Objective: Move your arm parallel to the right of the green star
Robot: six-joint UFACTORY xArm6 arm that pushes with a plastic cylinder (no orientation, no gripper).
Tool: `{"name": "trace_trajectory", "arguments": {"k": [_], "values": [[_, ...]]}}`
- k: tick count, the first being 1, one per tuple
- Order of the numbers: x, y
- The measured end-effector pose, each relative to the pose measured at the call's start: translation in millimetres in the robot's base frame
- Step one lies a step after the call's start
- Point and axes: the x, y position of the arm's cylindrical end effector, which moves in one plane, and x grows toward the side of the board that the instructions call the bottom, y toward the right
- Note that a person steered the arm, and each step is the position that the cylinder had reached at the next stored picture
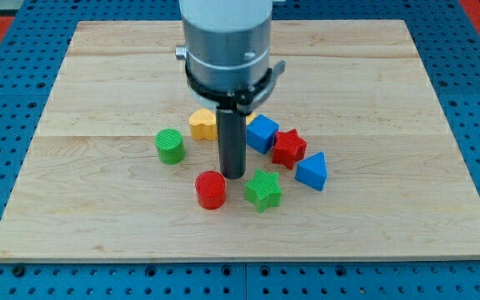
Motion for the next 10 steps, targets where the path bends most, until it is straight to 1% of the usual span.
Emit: {"name": "trace_trajectory", "arguments": {"k": [2, 3, 4, 5, 9, 10], "values": [[13.0, -7.3], [21.0, 8.5], [38.3, 4.3], [42.5, -27.8], [15.7, -79.7], [36.3, -49.7]]}}
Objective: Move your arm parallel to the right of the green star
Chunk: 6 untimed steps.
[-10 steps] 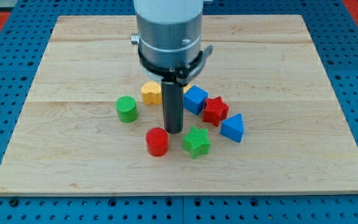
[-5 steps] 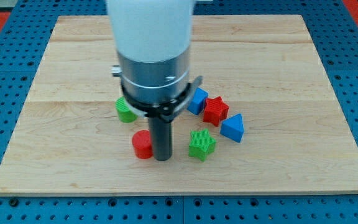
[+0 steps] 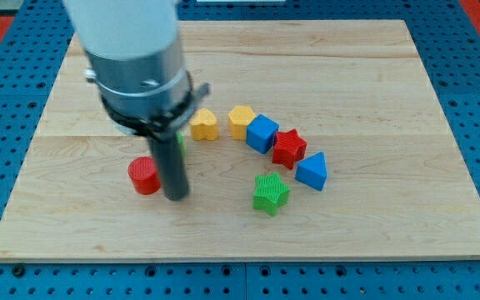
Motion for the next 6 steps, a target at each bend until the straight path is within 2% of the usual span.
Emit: {"name": "trace_trajectory", "arguments": {"k": [1, 4, 5, 6], "values": [[36.9, 39.8], [26.7, 157.6], [11.0, 188.7], [-9.8, 188.7]]}}
